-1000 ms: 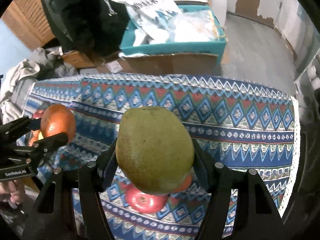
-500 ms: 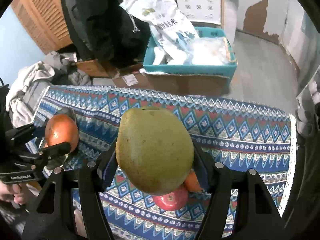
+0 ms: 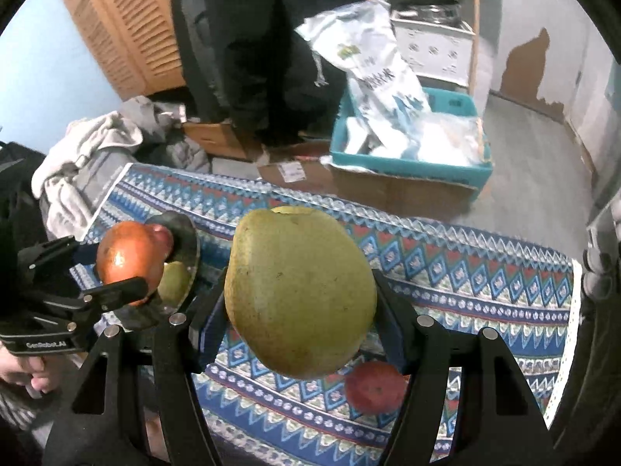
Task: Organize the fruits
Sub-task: 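Lift and carry the orange with the left tool while the right tool carries the mango toward the bowl, then lower the orange into the bowl and open the left tool while the right tool releases the mango, then move both open tools from the bowl toward the remaining red apple and tangerine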
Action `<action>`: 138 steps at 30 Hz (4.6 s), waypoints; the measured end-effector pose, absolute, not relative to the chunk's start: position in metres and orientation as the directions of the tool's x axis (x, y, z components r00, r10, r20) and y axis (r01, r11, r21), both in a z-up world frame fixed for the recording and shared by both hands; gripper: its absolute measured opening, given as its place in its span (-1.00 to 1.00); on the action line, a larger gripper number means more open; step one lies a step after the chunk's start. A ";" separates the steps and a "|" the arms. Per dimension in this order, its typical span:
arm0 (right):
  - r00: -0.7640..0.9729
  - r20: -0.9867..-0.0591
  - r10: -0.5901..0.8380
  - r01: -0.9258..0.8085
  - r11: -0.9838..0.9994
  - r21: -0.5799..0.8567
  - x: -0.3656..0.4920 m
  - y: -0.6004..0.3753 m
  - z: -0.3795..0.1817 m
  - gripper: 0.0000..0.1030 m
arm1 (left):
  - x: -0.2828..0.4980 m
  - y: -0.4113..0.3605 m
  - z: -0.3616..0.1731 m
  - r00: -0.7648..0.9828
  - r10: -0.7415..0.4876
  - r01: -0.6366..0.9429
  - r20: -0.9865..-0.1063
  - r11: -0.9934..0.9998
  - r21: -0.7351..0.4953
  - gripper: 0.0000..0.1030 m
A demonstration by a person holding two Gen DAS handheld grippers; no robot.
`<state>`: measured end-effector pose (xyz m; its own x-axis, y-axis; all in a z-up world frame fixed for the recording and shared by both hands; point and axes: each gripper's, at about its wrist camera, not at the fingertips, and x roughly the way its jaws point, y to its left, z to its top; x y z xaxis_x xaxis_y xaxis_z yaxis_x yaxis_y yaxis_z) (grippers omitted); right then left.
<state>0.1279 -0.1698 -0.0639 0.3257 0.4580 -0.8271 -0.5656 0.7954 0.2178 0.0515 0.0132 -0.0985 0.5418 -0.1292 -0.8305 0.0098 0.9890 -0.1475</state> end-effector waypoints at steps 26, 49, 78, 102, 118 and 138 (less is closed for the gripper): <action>0.245 -0.817 0.523 -0.691 0.685 0.231 0.108 -0.061 -0.052 0.31 | 0.012 0.095 -0.110 0.556 -0.082 -0.131 -0.827 0.974 -0.185 0.25; 0.103 -0.869 0.483 -0.711 0.647 0.276 0.121 0.039 -0.116 0.31 | 0.009 0.167 -0.176 0.452 -0.045 -0.279 -0.891 0.941 -0.189 0.25; -0.027 -0.931 0.365 -0.711 0.647 0.275 0.121 0.090 -0.209 0.31 | 0.024 0.193 -0.246 0.342 -0.117 -0.384 -0.932 0.888 -0.252 0.26; 0.041 -0.915 0.401 -0.721 0.646 0.251 0.116 0.083 -0.172 0.33 | 0.018 0.195 -0.227 0.370 -0.106 -0.394 -0.923 0.882 -0.259 0.26; 0.179 -0.896 0.407 -0.728 0.667 0.158 0.098 0.036 -0.119 0.37 | 0.010 0.168 -0.171 0.447 -0.020 -0.309 -0.894 0.935 -0.175 0.42; 0.286 -0.884 0.369 -0.665 0.741 0.094 0.095 -0.090 -0.094 0.42 | 0.016 0.094 -0.129 0.495 -0.048 -0.155 -0.868 0.978 -0.142 0.49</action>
